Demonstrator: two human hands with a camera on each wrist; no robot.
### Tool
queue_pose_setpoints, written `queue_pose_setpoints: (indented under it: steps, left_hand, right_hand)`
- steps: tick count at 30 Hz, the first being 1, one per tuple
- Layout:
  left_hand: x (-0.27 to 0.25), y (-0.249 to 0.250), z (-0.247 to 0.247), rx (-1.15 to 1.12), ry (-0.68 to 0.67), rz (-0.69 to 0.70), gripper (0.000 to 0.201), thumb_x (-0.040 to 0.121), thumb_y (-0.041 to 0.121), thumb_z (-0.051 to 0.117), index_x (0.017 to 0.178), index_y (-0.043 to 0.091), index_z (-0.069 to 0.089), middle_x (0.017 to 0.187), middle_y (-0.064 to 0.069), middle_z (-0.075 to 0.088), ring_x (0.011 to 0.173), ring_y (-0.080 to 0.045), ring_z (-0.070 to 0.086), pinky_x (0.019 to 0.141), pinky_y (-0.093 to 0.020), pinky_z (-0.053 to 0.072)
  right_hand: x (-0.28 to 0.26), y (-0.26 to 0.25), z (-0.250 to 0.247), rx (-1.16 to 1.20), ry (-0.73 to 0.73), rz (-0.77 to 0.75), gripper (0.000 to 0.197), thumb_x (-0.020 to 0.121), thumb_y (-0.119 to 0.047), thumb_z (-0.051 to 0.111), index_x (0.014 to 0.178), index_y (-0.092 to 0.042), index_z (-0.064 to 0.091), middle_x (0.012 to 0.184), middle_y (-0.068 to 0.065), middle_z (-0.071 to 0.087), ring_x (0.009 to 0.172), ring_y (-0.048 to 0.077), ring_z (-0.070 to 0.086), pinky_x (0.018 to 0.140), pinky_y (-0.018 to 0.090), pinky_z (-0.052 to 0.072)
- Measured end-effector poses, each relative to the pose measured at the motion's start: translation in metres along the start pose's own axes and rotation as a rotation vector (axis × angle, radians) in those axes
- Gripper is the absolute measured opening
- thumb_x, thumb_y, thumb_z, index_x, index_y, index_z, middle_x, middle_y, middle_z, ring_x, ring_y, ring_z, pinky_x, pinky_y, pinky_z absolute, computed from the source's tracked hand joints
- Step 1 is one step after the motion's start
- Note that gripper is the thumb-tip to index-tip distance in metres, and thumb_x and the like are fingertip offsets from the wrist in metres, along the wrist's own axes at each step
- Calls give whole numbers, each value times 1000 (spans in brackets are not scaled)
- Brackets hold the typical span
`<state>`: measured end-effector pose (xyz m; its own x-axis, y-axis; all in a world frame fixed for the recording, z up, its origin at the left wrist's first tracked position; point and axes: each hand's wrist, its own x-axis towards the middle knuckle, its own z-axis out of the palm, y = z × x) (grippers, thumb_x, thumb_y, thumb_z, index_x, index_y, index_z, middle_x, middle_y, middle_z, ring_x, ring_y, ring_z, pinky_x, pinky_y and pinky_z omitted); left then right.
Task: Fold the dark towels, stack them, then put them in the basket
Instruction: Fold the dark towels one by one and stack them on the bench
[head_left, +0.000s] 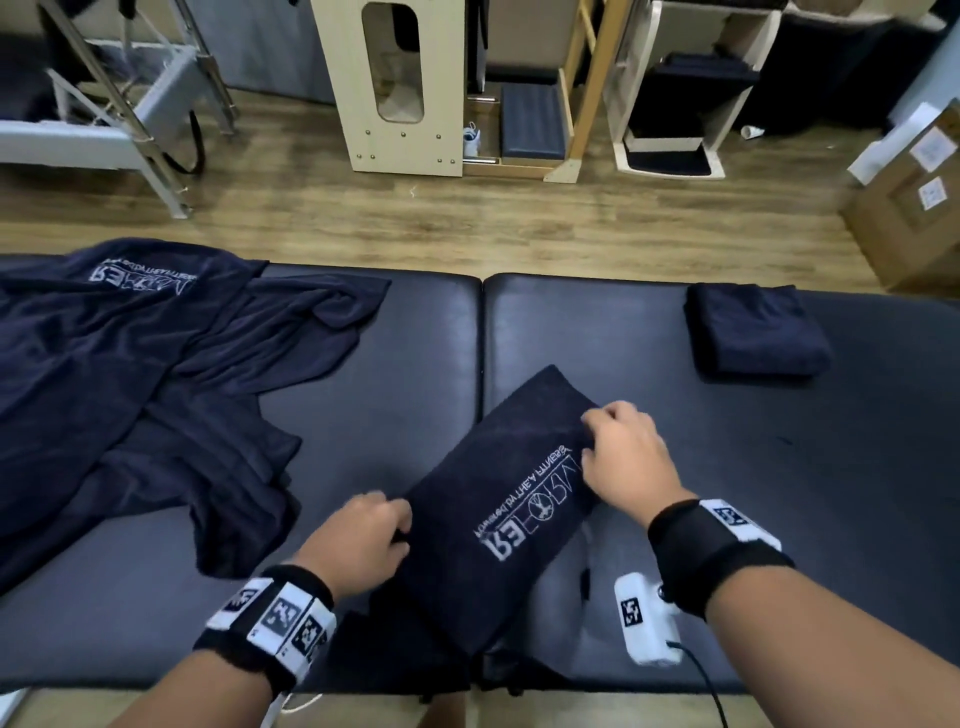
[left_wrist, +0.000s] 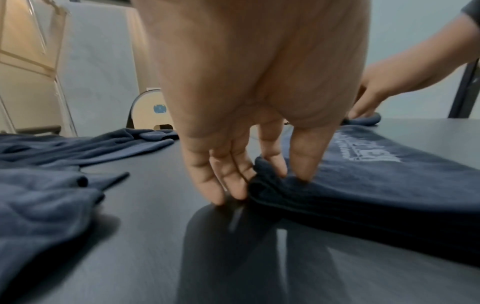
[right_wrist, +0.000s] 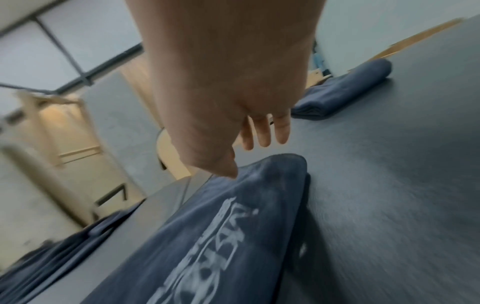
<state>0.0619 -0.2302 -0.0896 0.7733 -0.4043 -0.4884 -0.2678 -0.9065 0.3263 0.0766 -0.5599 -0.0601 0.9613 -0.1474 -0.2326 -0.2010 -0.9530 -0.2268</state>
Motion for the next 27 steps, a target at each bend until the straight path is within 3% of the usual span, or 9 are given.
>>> queue_pose_setpoints:
  steps: [3, 7, 10, 12, 16, 18, 21, 24, 27]
  left_hand:
    - [-22, 26, 17, -45, -86, 49, 19, 85, 39, 62, 101, 31, 55, 105, 6, 52, 104, -21, 56, 90, -34, 48]
    - [-47, 68, 44, -10, -213, 186, 37, 80, 33, 62, 116, 36, 52, 116, 8, 52, 108, -19, 54, 92, -35, 44]
    - [-59, 85, 67, 124, -114, 243, 42, 83, 20, 56, 121, 34, 45, 118, 8, 51, 110, -19, 54, 86, -39, 37]
    - [-64, 88, 77, 169, -24, 227, 45, 78, 18, 61, 116, 31, 41, 110, 6, 53, 99, -22, 58, 74, -38, 35]
    - [-70, 84, 88, 346, -19, 289, 64, 46, 28, 81, 98, 31, 44, 81, 8, 53, 63, -19, 59, 56, -32, 29]
    - [-71, 78, 91, 395, 10, 323, 58, 45, 33, 83, 90, 31, 46, 78, 7, 53, 60, -18, 57, 57, -31, 27]
    - [-74, 71, 94, 374, 100, 354, 44, 57, 31, 82, 81, 31, 45, 78, 7, 50, 61, -17, 55, 56, -30, 27]
    - [-73, 67, 93, 319, 172, 386, 36, 67, 28, 80, 79, 29, 46, 83, 6, 47, 62, -16, 54, 51, -28, 32]
    - [-74, 68, 86, 254, 187, 423, 29, 73, 29, 72, 90, 26, 48, 110, 4, 49, 77, -17, 57, 56, -29, 47]
  right_hand:
    - [-40, -7, 18, -77, -53, -196, 28, 84, -21, 59, 111, -18, 64, 116, 4, 53, 109, 32, 49, 92, 46, 51]
    - [-105, 3, 49, -182, -97, -376, 24, 67, -18, 70, 88, -20, 59, 91, 1, 50, 83, 27, 50, 62, 41, 54]
    - [-146, 17, 60, -198, -204, -358, 53, 65, -9, 61, 116, -22, 56, 102, 1, 49, 90, 28, 50, 71, 38, 53]
    - [-169, 26, 60, -195, -283, -337, 78, 67, -9, 58, 140, -27, 38, 118, 0, 43, 103, 28, 47, 84, 38, 50]
    - [-196, 31, 67, -209, -317, -348, 97, 62, -29, 68, 148, -30, 24, 141, 2, 31, 121, 29, 38, 96, 39, 48]
    - [-199, 32, 74, -226, -276, -330, 90, 50, -36, 78, 132, -26, 42, 137, 3, 39, 116, 28, 46, 84, 39, 54]
    - [-197, 33, 81, -269, -166, -336, 65, 40, -21, 82, 99, -22, 55, 122, 5, 52, 97, 28, 58, 64, 35, 54]
    - [-193, 38, 85, -204, -62, -435, 43, 48, -19, 74, 88, -20, 58, 109, 3, 60, 86, 27, 58, 62, 35, 56]
    - [-189, 42, 77, -132, 4, -468, 21, 62, -24, 61, 82, -24, 55, 87, -6, 60, 76, 21, 59, 59, 30, 54]
